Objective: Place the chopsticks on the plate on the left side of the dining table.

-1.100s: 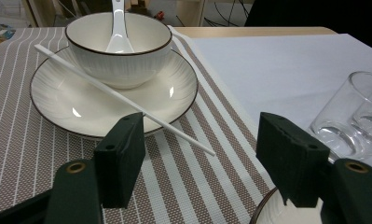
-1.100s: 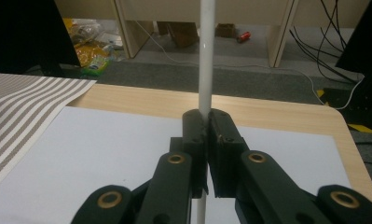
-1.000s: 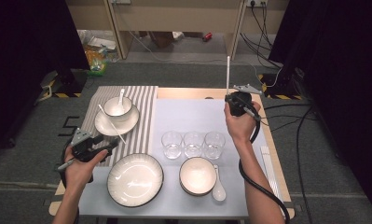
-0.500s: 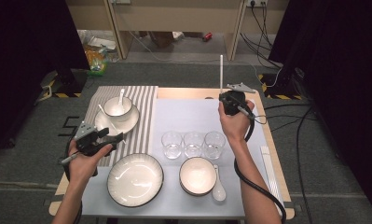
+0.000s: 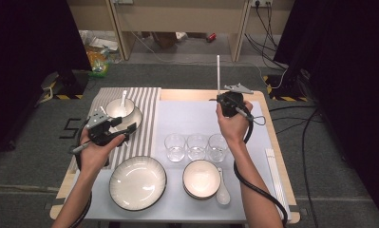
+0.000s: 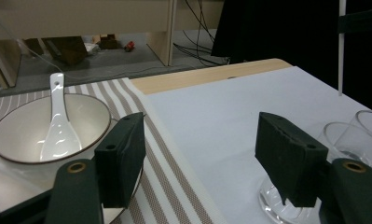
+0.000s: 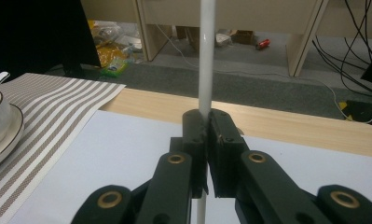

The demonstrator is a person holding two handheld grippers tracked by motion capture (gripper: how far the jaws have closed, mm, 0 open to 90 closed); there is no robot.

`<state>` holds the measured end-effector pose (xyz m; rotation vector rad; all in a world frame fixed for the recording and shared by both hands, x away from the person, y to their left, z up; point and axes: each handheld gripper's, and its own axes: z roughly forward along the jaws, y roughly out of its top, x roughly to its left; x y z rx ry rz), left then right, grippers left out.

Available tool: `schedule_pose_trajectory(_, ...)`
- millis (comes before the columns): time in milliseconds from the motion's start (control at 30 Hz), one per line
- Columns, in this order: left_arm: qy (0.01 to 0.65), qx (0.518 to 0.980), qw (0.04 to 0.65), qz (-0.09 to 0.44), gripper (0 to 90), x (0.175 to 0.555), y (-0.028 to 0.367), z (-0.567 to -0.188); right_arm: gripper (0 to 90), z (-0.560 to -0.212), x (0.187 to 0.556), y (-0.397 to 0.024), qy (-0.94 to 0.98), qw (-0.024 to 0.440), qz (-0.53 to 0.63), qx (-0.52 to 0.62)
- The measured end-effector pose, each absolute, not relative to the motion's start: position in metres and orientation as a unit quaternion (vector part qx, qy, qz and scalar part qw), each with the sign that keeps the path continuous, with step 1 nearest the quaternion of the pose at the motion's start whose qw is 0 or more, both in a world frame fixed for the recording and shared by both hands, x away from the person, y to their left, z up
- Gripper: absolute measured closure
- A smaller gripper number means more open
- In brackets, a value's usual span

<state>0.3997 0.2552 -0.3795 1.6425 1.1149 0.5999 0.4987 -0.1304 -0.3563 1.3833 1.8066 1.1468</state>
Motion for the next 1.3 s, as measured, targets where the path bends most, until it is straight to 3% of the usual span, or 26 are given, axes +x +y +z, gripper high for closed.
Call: schedule_pose_trajectory(1300,0.415,0.698,0.533,0.236,32.5,0.438,0.195,-0.339,86.4,-0.365,0.495,-0.106,0.694,0.278,0.434,0.503)
